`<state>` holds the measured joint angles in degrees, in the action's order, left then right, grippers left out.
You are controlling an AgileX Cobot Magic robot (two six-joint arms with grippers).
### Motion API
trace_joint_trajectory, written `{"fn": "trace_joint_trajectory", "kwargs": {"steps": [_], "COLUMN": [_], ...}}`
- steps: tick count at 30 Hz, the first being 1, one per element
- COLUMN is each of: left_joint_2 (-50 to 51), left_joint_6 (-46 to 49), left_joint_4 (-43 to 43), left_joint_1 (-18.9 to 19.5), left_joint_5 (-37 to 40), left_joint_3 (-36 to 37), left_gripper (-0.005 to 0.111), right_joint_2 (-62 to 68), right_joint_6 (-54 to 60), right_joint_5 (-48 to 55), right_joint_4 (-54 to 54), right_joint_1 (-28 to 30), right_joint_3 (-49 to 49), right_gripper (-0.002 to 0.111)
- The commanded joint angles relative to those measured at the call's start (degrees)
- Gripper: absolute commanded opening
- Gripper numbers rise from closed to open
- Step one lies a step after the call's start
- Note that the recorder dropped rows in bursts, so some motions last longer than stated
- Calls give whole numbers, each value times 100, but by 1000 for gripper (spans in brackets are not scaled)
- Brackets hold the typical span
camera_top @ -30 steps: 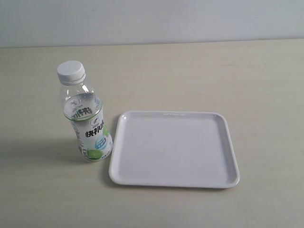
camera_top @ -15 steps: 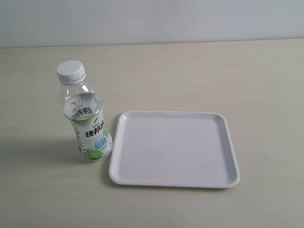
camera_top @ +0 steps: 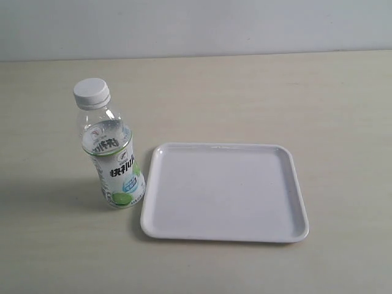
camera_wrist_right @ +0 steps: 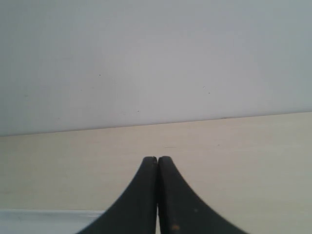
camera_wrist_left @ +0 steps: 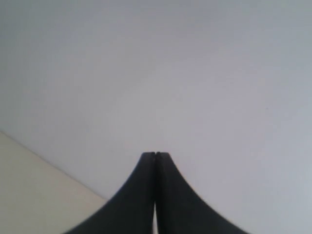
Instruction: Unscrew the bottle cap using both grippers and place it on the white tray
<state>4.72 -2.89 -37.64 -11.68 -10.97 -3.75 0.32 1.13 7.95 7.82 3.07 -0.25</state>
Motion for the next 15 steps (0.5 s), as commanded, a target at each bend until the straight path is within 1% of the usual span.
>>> {"fn": "trace_joint_trajectory", "kwargs": {"steps": [1,4,8,10,15], "left_joint_2": [348,618,937,1081,1135], "left_joint_6": [-52,-52,-8,289,1374], "left_joint_4": [712,1389,2113,2005,1165], "left_joint_1": [-30,-30,-54,-132,-586], "left_joint_5": [364,833,1840,2197,2241], "left_joint_3": [-744,-1247,-1910,-2148,-2255], "left_gripper": [0,0,0,0,0], "right_joint_2": [-32,-32,-32,-32,-32], "right_joint_6": [4,4,4,4,4], "right_joint_5": [-36,-36,-36,-36,-36], "right_joint_4": [-46,-46,-46,-46,-46], "right_joint_1": [27,27,27,27,27], "right_joint_3": [25,25,25,25,25], "right_gripper": [0,0,0,0,0]}}
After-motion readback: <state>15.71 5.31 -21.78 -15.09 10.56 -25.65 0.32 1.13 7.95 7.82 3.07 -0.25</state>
